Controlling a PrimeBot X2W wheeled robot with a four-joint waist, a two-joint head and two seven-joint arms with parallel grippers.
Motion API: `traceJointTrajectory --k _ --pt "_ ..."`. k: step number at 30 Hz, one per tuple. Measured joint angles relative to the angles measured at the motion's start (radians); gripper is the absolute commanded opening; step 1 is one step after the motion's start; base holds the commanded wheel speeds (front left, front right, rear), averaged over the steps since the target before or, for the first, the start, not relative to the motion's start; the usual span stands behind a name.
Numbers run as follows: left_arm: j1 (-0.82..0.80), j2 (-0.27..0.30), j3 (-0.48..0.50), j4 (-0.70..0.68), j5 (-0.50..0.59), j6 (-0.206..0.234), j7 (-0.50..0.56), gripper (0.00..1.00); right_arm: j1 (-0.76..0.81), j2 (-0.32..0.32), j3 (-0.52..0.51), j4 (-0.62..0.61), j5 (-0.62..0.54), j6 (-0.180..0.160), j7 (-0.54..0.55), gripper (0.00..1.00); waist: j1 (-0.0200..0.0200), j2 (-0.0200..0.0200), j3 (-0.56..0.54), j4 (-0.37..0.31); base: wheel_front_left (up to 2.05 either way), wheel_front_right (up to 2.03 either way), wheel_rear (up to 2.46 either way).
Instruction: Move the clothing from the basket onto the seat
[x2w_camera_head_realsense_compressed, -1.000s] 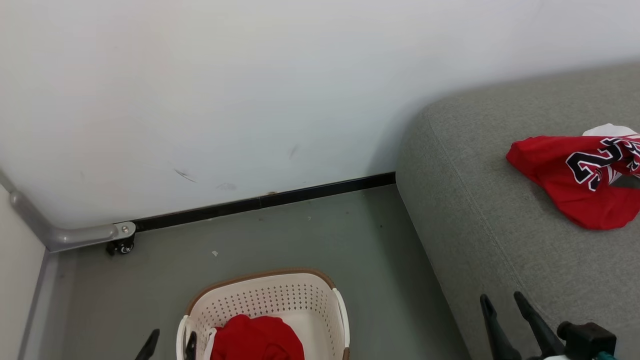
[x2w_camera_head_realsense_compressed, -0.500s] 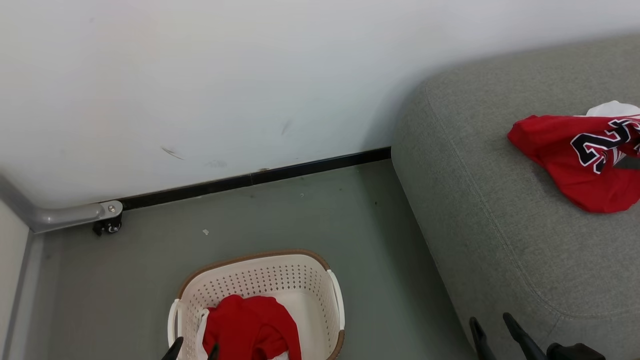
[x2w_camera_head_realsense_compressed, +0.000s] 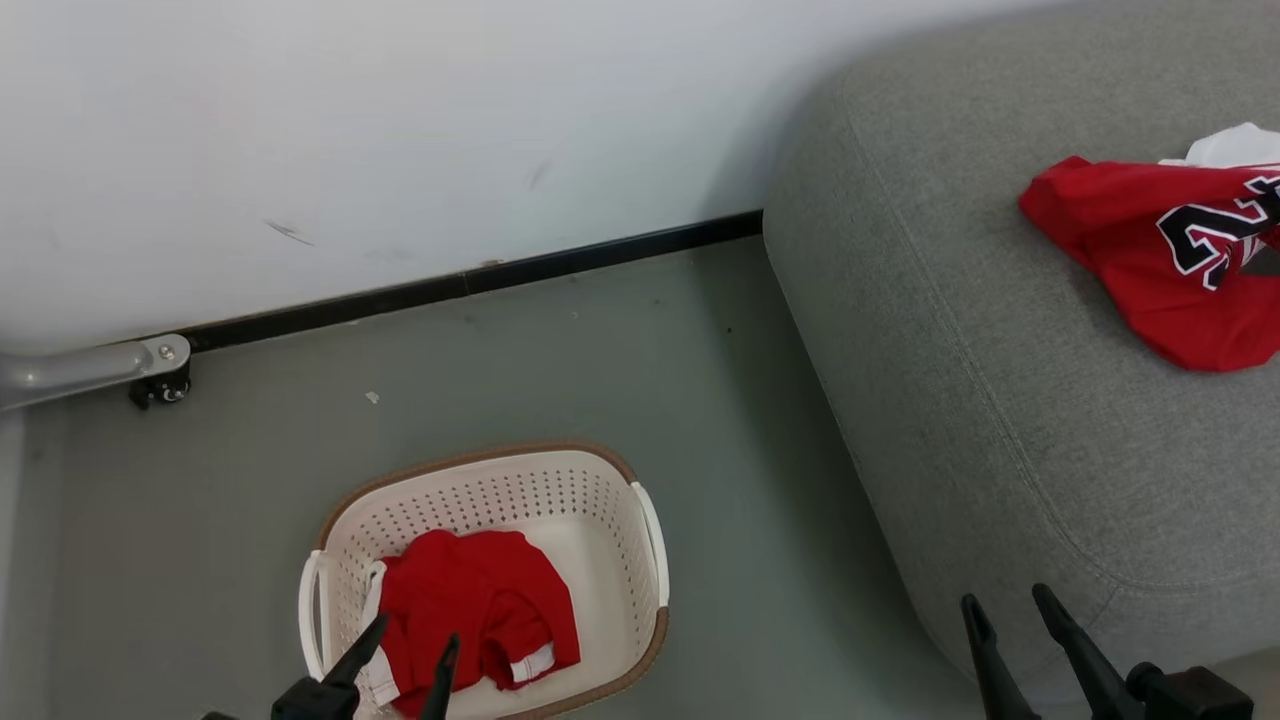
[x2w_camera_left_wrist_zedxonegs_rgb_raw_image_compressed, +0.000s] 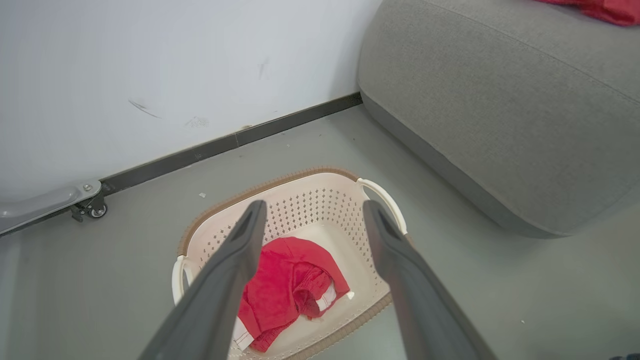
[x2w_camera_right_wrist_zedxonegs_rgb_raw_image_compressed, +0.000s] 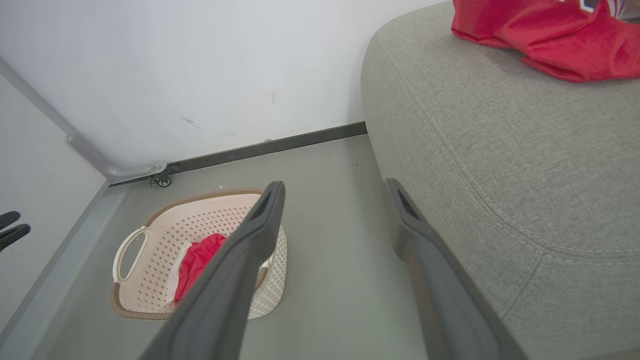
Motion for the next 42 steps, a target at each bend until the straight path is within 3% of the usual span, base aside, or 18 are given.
traceJointTrajectory --k 21,42 --pt "-0.199 0.167 -0.062 0.027 -0.037 0.000 0.000 1.00 -0.009 0.001 0.072 -0.154 0.054 0.000 0.000 1.00 0.0000 0.0000 0.239 -0.092 0.00 0.00 0.00" --pt "-0.401 0.316 -0.210 0.181 -0.040 0.000 0.019 1.00 -0.072 0.001 0.190 -0.233 0.072 0.000 -0.002 1.00 0.0000 0.0000 0.465 -0.187 0.00 0.00 0.00"
